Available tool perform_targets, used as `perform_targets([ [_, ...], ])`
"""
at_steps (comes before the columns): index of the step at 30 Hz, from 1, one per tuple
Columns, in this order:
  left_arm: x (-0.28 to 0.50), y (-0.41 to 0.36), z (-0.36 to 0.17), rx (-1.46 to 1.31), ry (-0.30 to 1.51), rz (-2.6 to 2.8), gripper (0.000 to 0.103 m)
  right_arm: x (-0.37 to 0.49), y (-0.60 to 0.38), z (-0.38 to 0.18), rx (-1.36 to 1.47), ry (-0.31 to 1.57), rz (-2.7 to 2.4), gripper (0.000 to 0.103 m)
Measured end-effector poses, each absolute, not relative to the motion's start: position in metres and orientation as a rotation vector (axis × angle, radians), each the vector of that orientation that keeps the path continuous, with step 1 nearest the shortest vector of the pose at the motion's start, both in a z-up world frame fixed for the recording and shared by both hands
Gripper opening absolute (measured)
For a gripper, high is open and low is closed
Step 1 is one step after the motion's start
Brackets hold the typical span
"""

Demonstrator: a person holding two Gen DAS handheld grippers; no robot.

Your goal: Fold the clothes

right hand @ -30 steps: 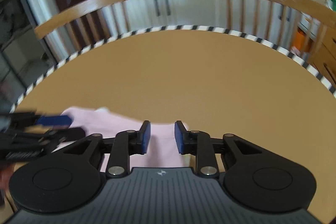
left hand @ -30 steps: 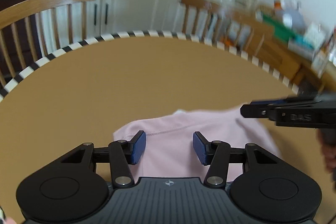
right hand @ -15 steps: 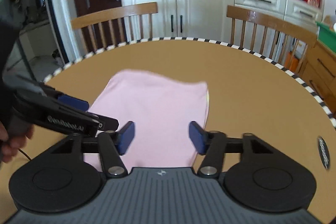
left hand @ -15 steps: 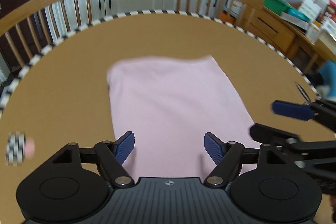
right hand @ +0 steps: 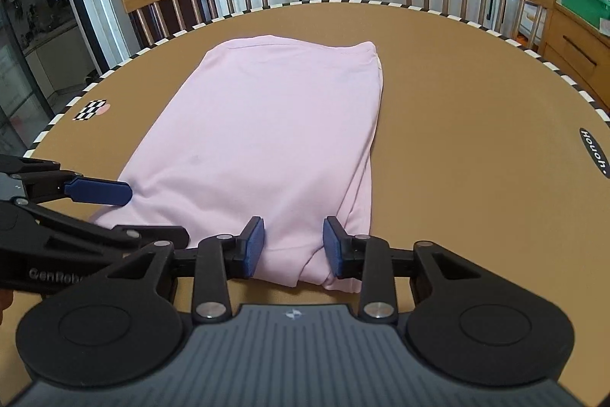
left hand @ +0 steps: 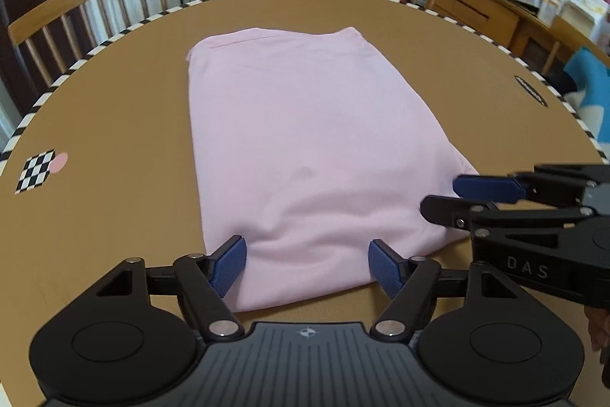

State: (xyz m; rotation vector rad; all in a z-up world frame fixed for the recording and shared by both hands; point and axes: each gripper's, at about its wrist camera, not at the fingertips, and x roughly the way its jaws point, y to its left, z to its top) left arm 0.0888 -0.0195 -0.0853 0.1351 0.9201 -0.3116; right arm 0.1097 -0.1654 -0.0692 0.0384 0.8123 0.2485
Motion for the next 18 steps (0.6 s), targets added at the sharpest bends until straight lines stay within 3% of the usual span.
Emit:
perform_targets([
  [7,0.09,-0.012,-0.096,0.189,0.887,-0.463,0.087,0.112,-0.155,-0.074,0.065,0.814,0.129,0.04],
  [11,0.093,0.005,-0.088,0.284,0.899,-0.607,0.079,0.112,-0.135,-0.069,0.079,0.844,-0.04,0.044],
  [14,0.094,0.04,-0.068,0.304,0.852,-0.688,0.085,0.092,-0.124,-0.048,0.293,0.791,-0.198,0.047],
  [18,0.105,0.077,-0.055,0.346,0.842,-0.755,0.085,0.056,-0.09,-0.04,0.489,0.711,-0.319,0.052],
])
